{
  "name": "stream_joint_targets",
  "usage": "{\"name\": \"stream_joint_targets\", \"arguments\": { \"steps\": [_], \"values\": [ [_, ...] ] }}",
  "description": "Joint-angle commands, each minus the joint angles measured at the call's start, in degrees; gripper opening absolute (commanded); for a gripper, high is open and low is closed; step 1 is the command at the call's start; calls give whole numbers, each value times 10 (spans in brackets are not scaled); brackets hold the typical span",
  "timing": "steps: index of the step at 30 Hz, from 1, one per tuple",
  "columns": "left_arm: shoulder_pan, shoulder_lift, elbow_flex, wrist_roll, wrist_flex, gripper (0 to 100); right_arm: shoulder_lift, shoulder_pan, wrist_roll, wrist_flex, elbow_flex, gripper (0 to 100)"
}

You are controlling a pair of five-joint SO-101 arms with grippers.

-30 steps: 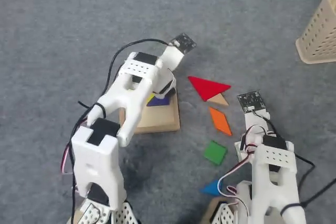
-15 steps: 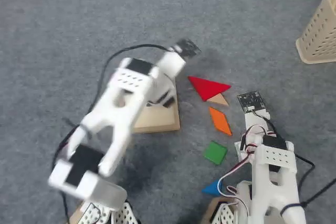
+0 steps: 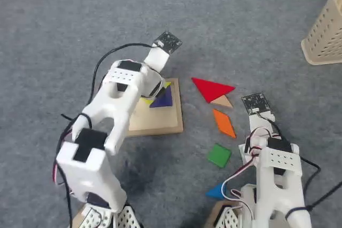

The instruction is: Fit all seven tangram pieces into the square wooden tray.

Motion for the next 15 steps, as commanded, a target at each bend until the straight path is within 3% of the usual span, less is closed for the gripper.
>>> {"name": "stream_joint_targets", "arguments": {
  "steps": [1, 15],
  "values": [
    [5, 16, -9, 1, -5, 202, -16, 5, 14, -5, -3, 17],
    [90, -180, 202, -21, 22, 175, -16, 5, 14, -6, -3, 17]
  ]
}}
